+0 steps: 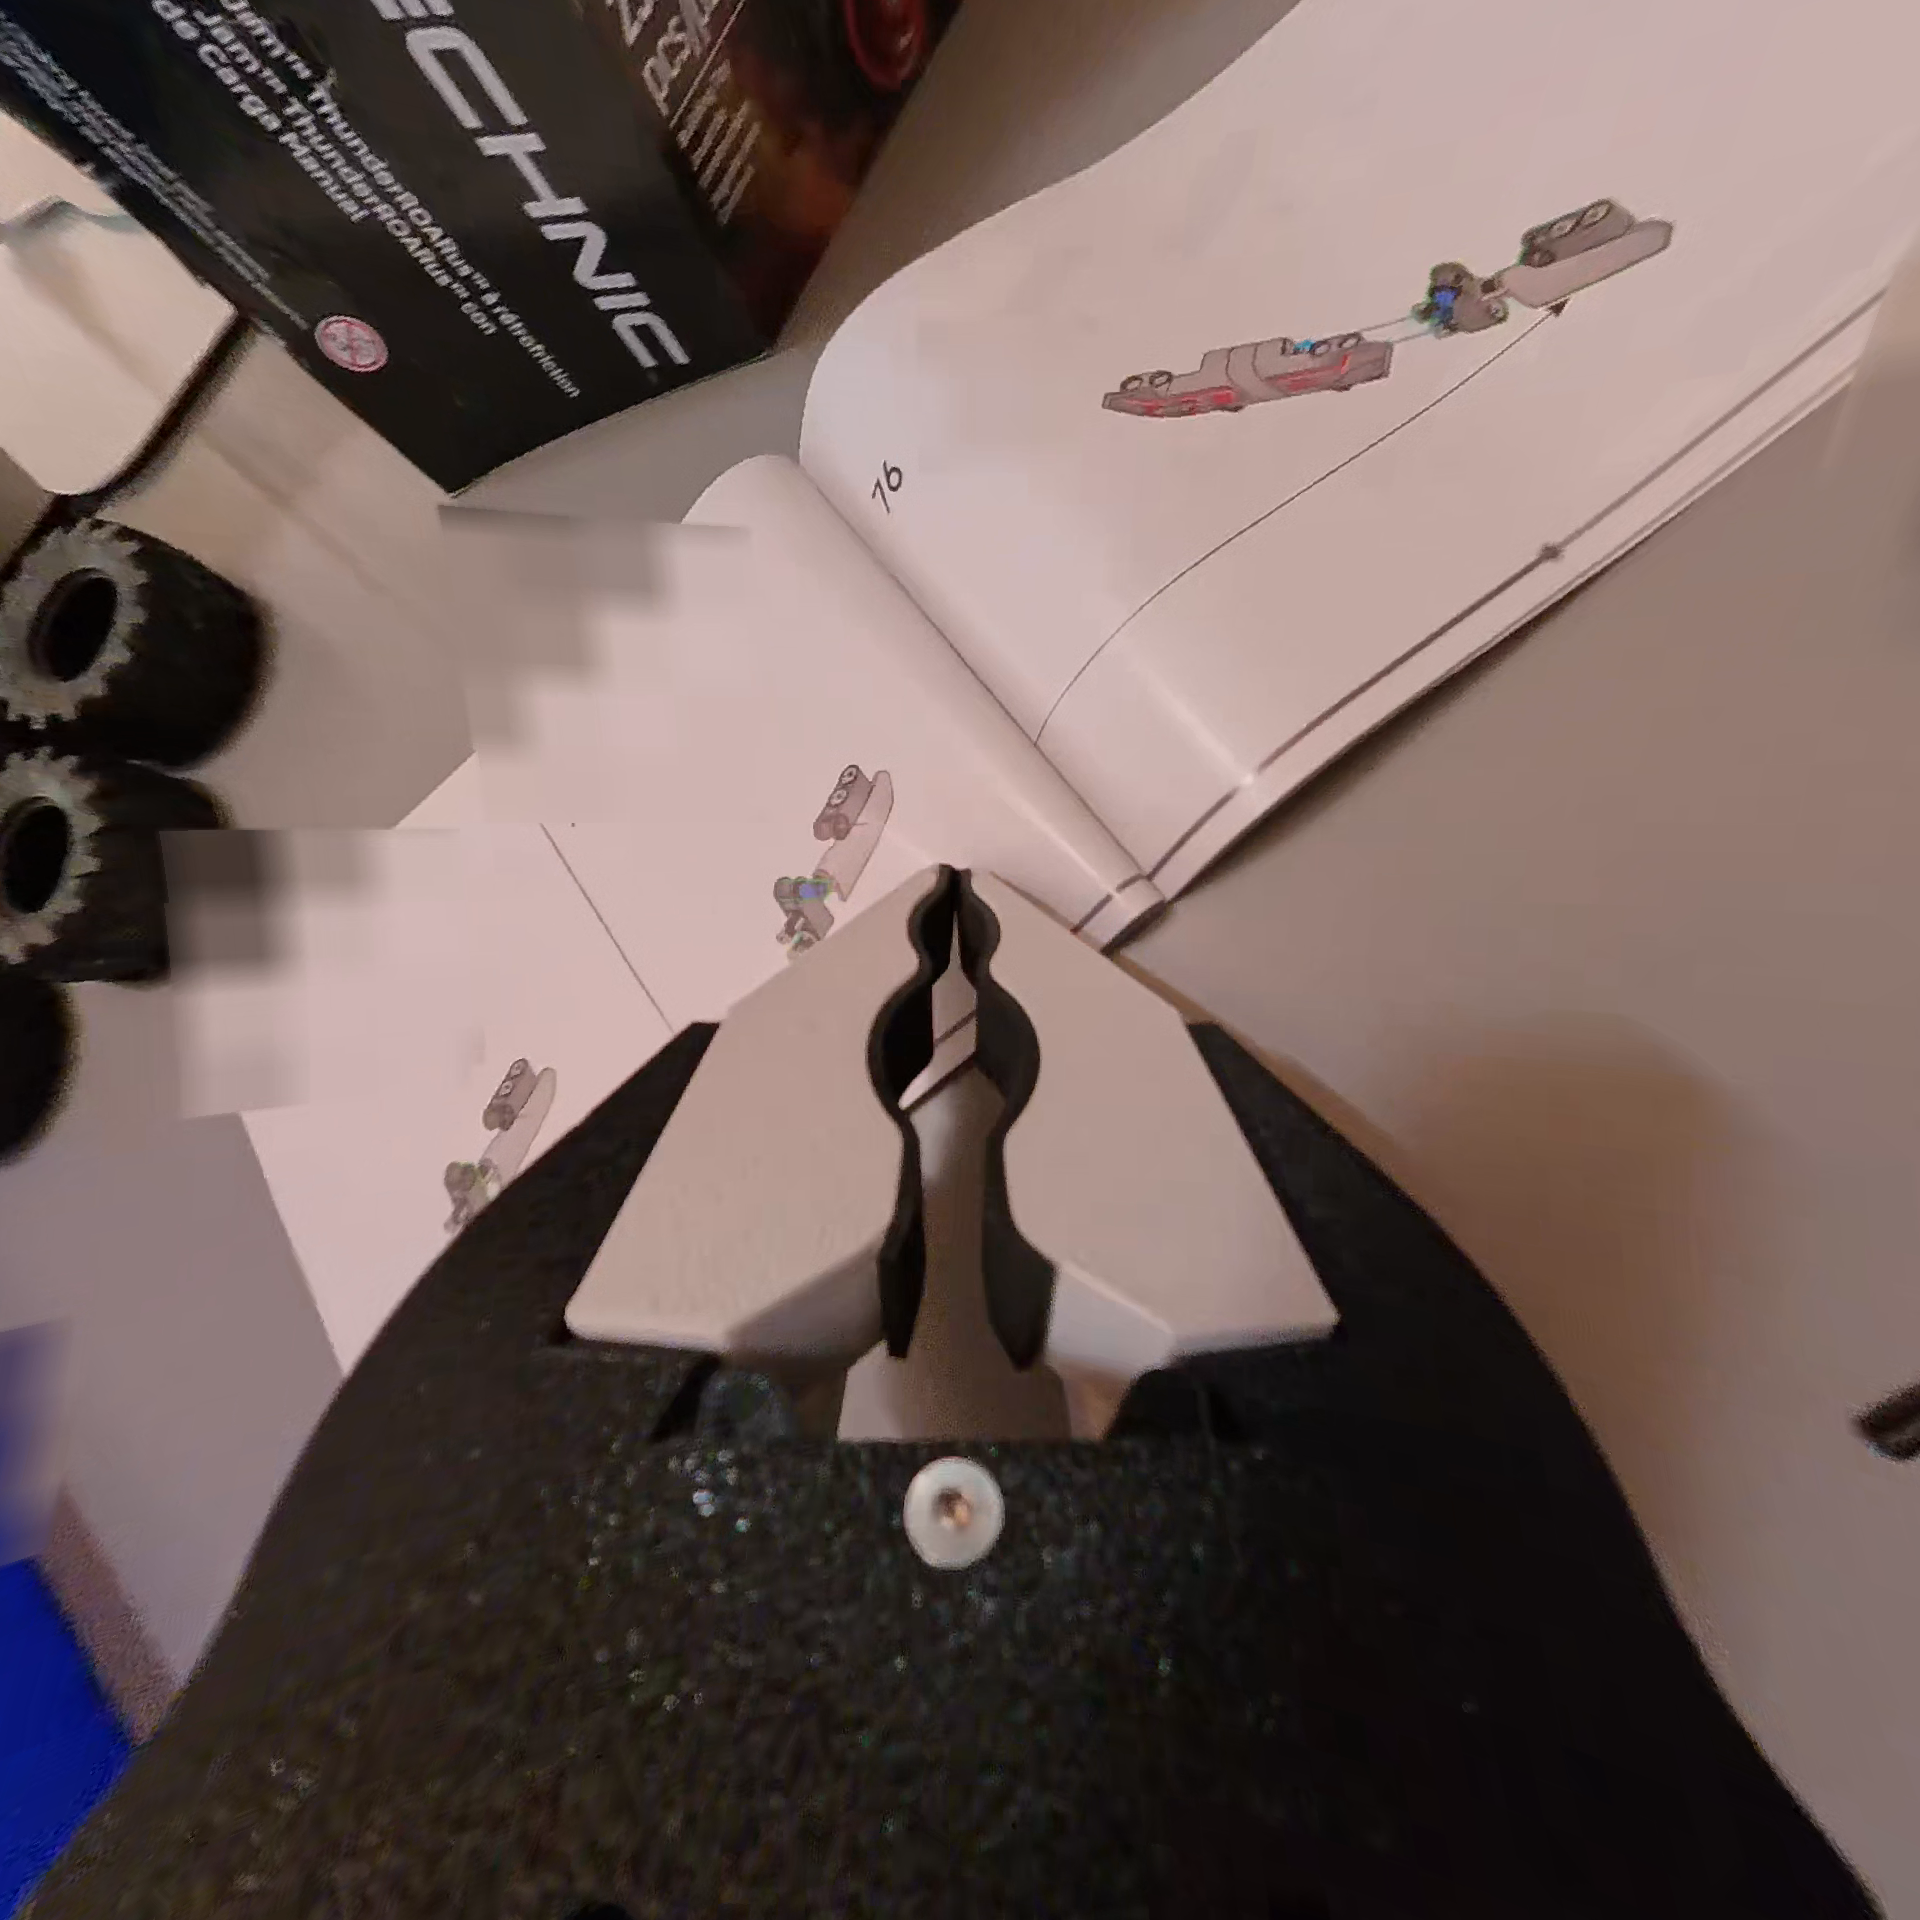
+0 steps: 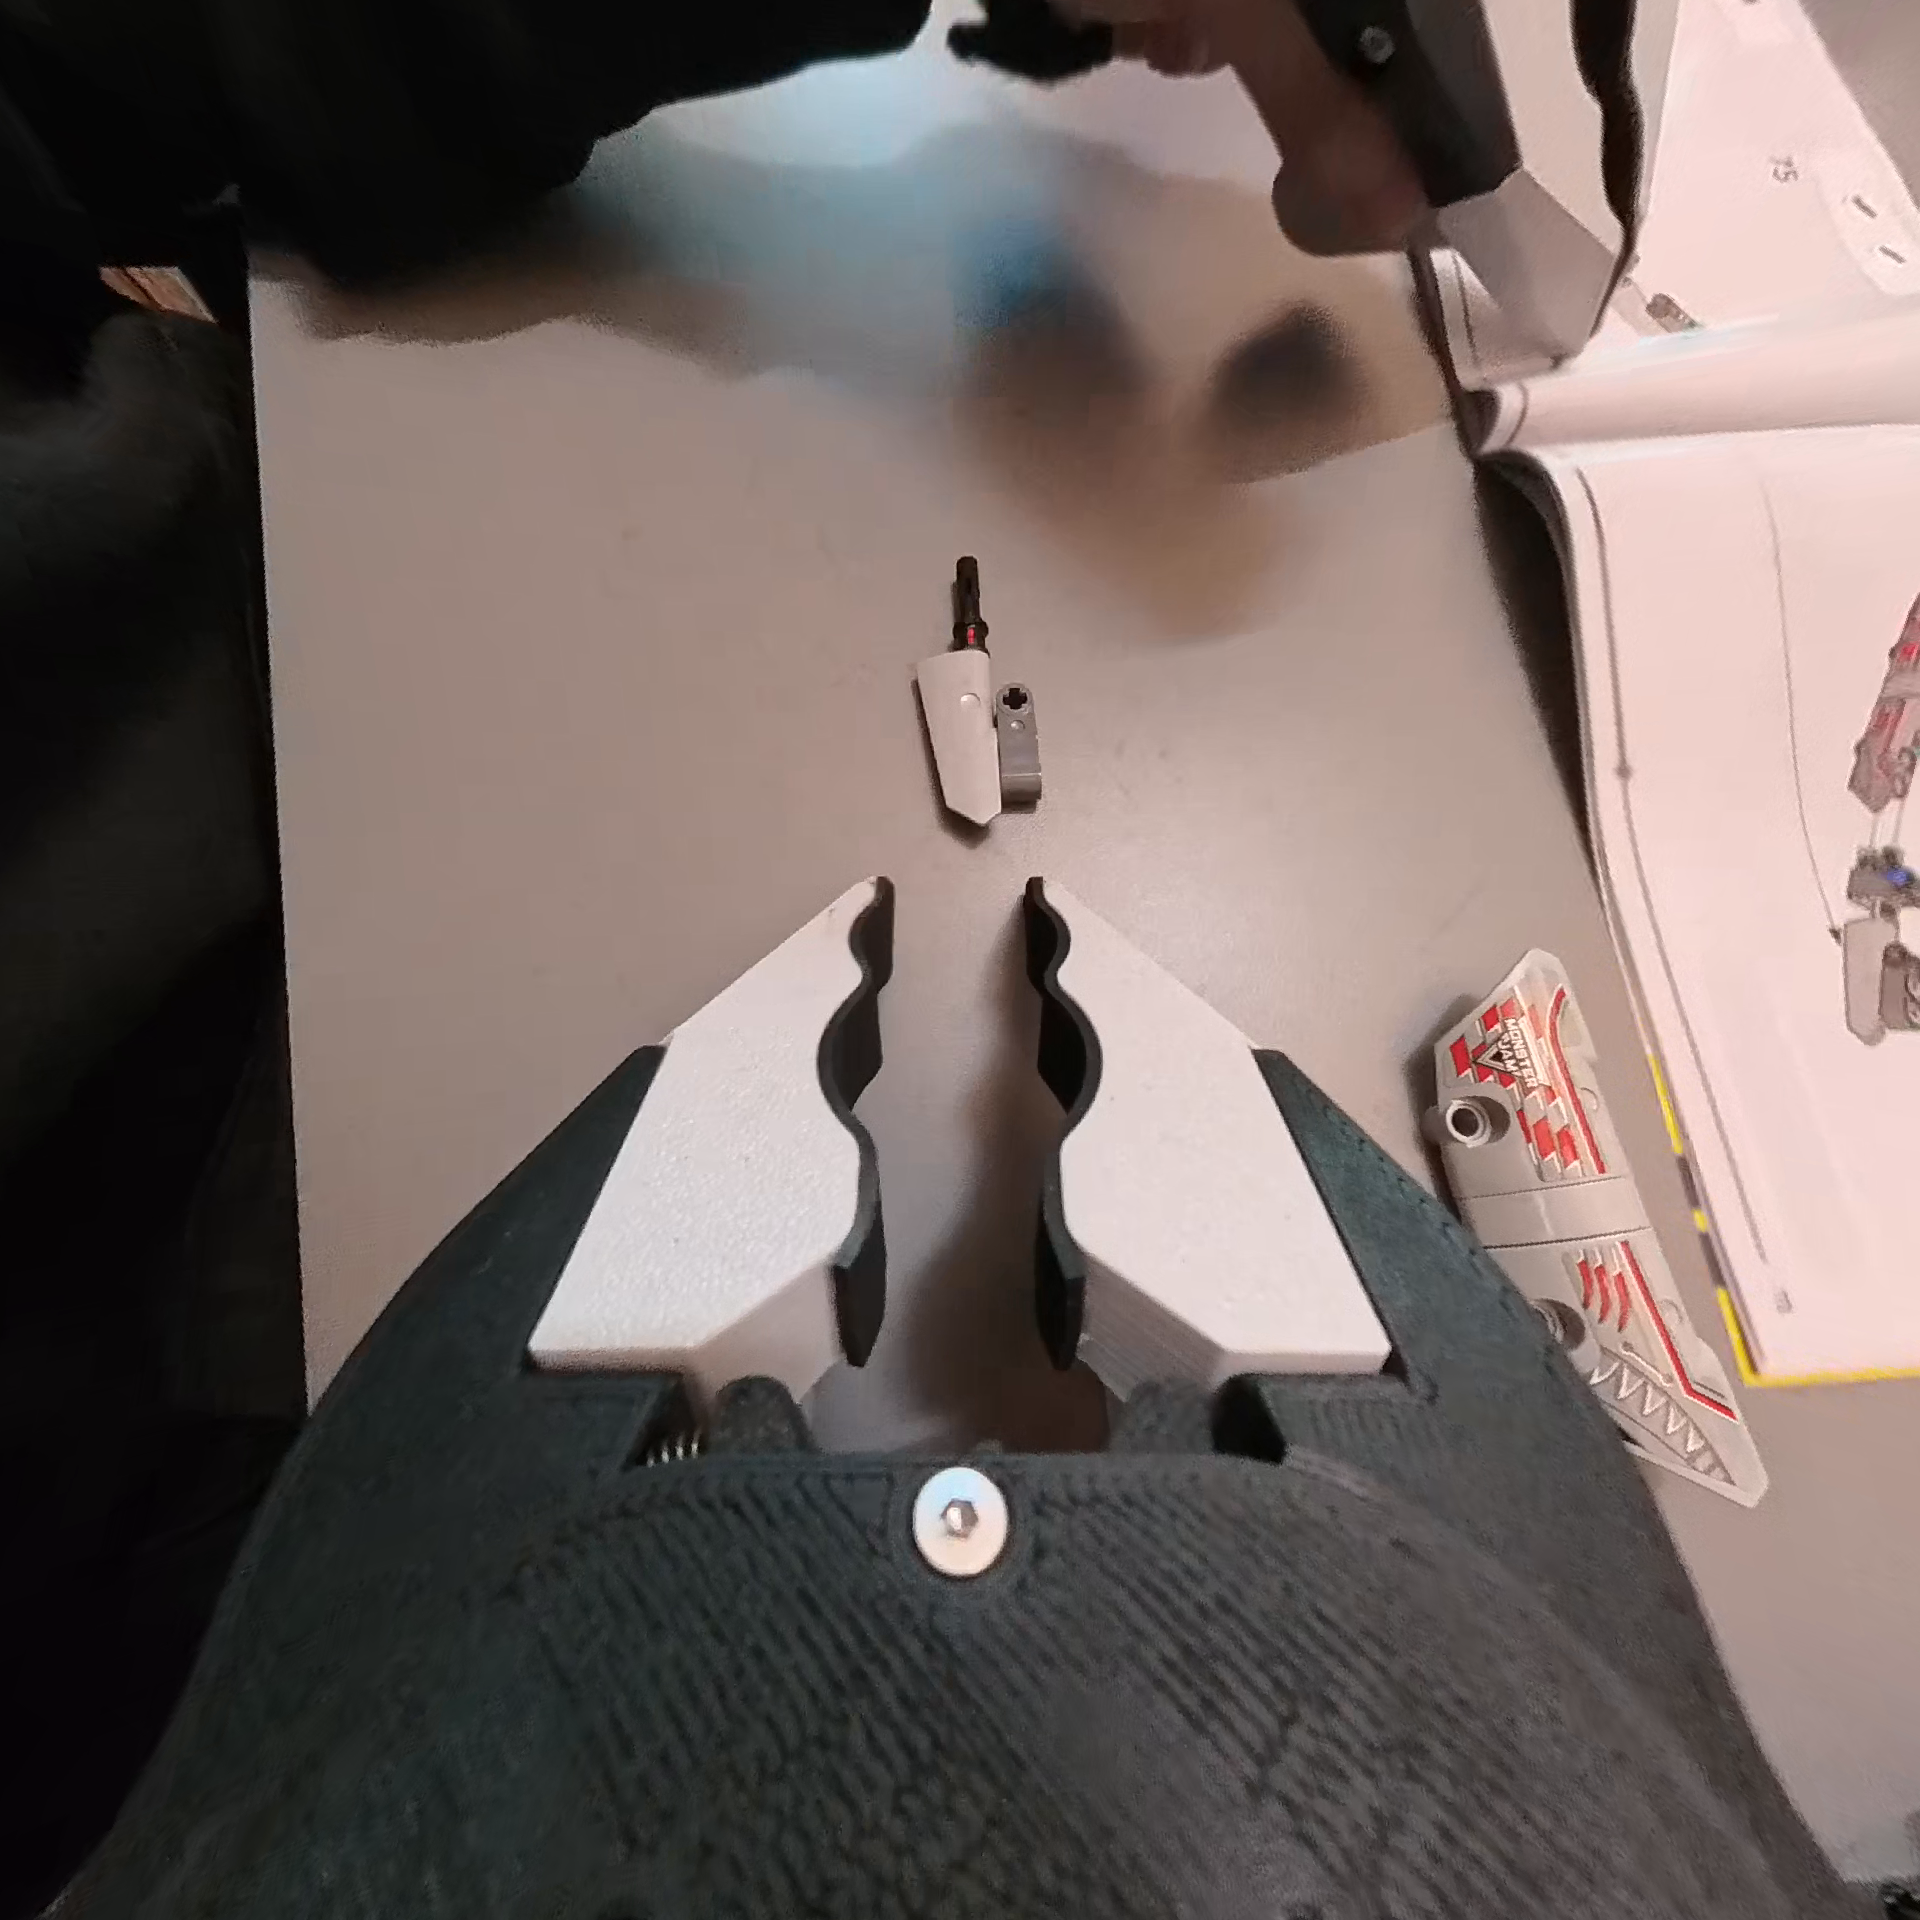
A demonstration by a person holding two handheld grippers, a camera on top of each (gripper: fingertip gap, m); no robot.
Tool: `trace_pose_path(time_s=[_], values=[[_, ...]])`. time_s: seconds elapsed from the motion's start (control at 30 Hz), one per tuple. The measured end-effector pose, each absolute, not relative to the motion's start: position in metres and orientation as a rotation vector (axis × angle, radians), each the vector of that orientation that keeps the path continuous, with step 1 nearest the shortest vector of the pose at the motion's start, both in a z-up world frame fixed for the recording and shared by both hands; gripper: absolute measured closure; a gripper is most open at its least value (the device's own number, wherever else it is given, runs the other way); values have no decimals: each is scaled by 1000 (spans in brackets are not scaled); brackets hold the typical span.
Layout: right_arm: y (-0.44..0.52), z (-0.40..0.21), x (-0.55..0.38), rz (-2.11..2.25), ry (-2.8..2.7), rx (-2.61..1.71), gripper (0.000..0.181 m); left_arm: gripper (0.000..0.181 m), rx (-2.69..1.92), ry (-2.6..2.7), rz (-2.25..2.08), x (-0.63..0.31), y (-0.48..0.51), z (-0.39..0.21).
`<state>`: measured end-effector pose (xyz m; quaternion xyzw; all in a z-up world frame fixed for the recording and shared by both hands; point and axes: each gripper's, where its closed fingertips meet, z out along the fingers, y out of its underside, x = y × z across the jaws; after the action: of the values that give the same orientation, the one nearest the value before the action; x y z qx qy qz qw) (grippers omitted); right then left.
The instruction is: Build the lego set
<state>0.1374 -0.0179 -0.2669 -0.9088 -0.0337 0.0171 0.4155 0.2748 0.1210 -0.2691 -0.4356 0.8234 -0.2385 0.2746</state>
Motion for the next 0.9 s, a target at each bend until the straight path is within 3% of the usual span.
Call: trace_pose_path(time_s=[0.27, 0.43, 0.67, 0.9], values=[[-18, -266, 137, 76, -81, -2281, 157, 175, -1142, 2205, -778, 262, 95, -264], [-18, -267, 134, 33, -131, -2279, 152, 171, -1113, 2098, -999, 244, 119, -207], [-18, -267, 137, 61, -92, -2282, 158, 179, -1132, 1707, -990, 227, 291, -82], [-18, -267, 137, 22, -107, -2281, 159, 175, -1468, 1743, -847, 235, 453, -98]])
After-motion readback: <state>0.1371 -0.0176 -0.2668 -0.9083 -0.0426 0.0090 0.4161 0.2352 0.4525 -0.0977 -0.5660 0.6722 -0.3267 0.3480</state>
